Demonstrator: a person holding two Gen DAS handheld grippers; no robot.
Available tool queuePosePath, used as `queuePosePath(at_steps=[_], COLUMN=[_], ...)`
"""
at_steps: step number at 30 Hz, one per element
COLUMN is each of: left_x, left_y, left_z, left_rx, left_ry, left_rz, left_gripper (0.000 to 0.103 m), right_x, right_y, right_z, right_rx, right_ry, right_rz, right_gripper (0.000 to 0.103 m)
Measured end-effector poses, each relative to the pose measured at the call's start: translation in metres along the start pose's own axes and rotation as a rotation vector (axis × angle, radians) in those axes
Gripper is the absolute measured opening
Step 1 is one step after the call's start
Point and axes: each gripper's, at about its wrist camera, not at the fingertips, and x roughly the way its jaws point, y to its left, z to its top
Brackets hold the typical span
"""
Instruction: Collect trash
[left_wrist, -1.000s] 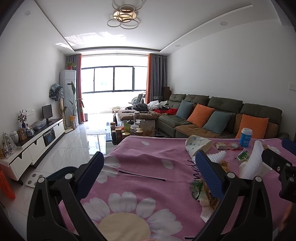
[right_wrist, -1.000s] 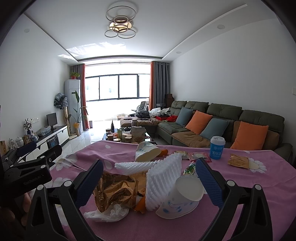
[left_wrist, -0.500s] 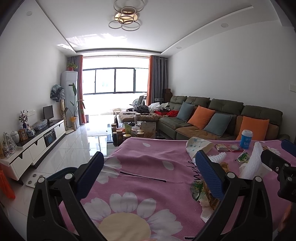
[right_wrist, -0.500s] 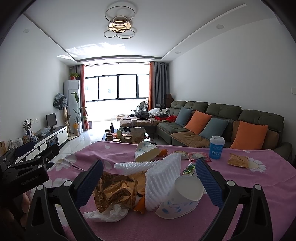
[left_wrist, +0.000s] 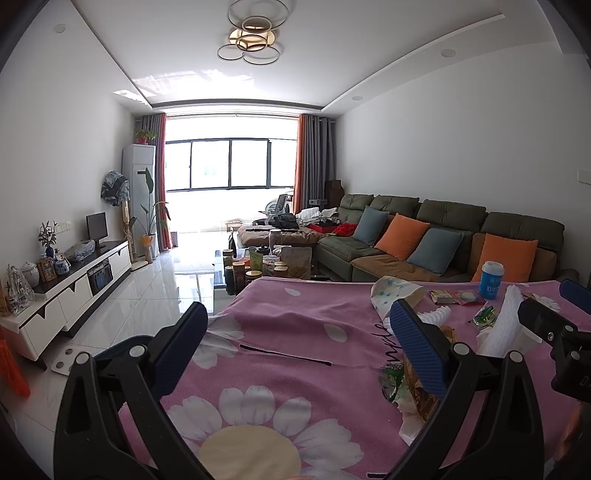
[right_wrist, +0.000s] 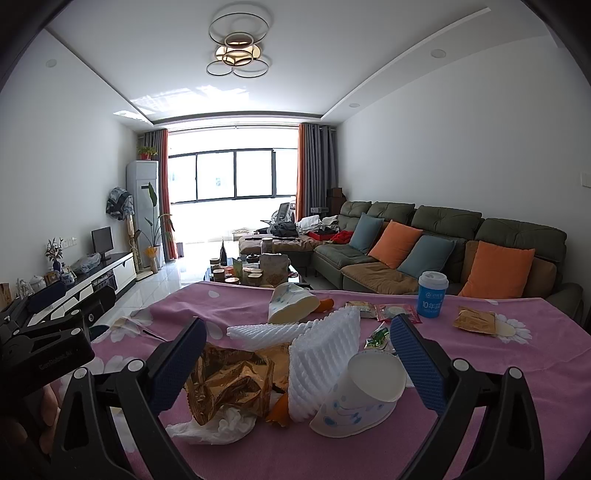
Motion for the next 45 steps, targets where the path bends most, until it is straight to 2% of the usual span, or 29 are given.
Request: queuePosePath(at_steps=[45], left_x=[-0.0009], left_y=[-0.0001], left_z=[-0.0019], left_rx=[-0.003], left_ry=[-0.003], left_rz=[0.001], left_gripper=[0.097], right_x=[0.0034], right_y=[0.0020], right_z=[-0.0004], right_rx=[0.001], right_ry=[0.003], right_rz=[0.004], right_gripper=[0.096])
